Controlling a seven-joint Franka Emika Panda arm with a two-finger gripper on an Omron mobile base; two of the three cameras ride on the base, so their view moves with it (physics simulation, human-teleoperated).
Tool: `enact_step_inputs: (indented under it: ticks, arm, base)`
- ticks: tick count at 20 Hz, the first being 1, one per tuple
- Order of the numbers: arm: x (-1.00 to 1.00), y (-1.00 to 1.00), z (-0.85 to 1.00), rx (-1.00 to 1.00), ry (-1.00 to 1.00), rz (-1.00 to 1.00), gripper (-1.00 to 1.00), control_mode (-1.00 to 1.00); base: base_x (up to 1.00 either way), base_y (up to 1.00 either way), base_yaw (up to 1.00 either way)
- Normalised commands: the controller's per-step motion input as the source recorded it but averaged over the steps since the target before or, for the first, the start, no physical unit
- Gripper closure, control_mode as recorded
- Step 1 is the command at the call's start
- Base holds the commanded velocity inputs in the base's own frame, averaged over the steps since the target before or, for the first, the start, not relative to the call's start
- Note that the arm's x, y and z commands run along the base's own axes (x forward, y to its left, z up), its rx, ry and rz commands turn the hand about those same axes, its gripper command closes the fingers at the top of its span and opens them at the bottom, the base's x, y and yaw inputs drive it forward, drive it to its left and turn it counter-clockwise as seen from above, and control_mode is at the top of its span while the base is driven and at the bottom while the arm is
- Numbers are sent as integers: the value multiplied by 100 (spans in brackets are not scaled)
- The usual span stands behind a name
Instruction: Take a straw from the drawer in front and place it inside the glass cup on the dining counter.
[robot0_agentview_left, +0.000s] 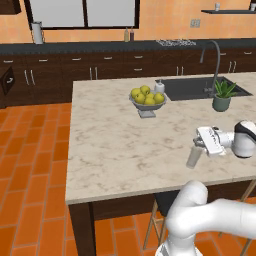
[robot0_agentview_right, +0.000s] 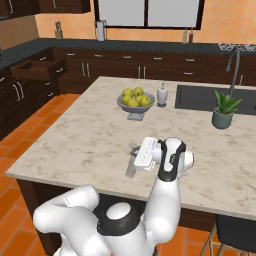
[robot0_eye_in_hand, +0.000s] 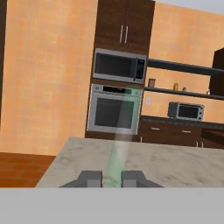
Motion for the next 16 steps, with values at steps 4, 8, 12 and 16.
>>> enact_step_inputs:
  ticks: [4, 8, 12, 16]
  arm:
    - [10, 19, -14, 0, 0, 0, 100, -100]
    - [0, 15, -4, 0, 0, 0, 100, -100]
    - [-20, 0, 0, 0, -4, 0, 100, -100]
    - [-11, 0, 0, 0, -4, 0, -100, -100]
  base:
    - [0, 0, 0]
    - [0, 0, 0]
    - [0, 0, 0]
    - [0, 0, 0]
